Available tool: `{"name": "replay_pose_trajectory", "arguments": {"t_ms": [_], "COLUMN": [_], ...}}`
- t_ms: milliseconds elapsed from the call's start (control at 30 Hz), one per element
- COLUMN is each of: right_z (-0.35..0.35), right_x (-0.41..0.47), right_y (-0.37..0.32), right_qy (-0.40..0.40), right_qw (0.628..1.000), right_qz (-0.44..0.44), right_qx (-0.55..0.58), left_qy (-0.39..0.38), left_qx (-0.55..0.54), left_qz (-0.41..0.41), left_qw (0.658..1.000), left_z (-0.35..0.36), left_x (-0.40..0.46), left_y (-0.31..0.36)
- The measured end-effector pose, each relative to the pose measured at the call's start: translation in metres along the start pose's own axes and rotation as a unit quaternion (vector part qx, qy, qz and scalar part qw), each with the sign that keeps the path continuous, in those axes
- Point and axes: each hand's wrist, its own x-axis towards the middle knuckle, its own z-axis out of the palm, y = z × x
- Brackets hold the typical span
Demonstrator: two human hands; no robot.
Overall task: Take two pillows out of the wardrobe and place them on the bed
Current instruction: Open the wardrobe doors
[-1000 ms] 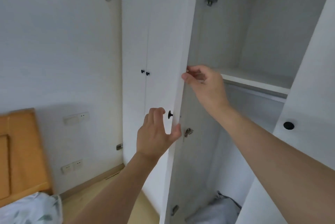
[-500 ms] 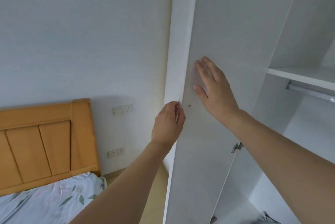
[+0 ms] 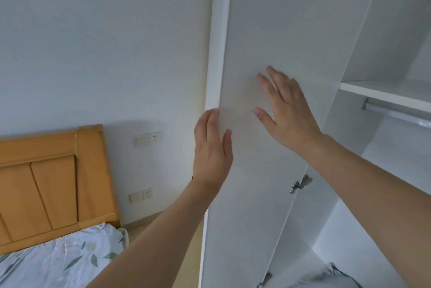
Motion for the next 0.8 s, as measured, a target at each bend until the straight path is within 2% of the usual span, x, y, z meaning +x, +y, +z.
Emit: {"name": "replay_pose_trajectory", "arguments": {"t_ms": [167, 333, 500, 633, 800], "right_z": [-0.086, -0.171, -0.222, -0.233, -0.23], "right_x": [-0.056, -0.121, -0.164, -0.184, -0.186], "right_y": [0.085, 0.161, 0.207, 0.231, 0.243], "right_qy": [-0.006, -0.044, -0.077, -0.078, -0.096], "right_qw": [0.984, 0.939, 0.884, 0.845, 0.809], "right_qz": [0.104, 0.181, 0.208, 0.248, 0.264], "right_qx": [-0.146, -0.29, -0.412, -0.468, -0.516], "left_qy": [-0.045, -0.146, -0.256, -0.364, -0.479], "left_qx": [-0.024, -0.107, -0.184, -0.262, -0.368], "left_qz": [0.129, 0.158, 0.156, 0.154, 0.176], "left_qw": [0.99, 0.971, 0.936, 0.881, 0.777], "left_z": [0.054, 0.133, 0.208, 0.257, 0.292], "left_x": [0.0, -0.041, -0.079, -0.095, -0.1], "left_y": [0.081, 0.161, 0.229, 0.267, 0.293]}}
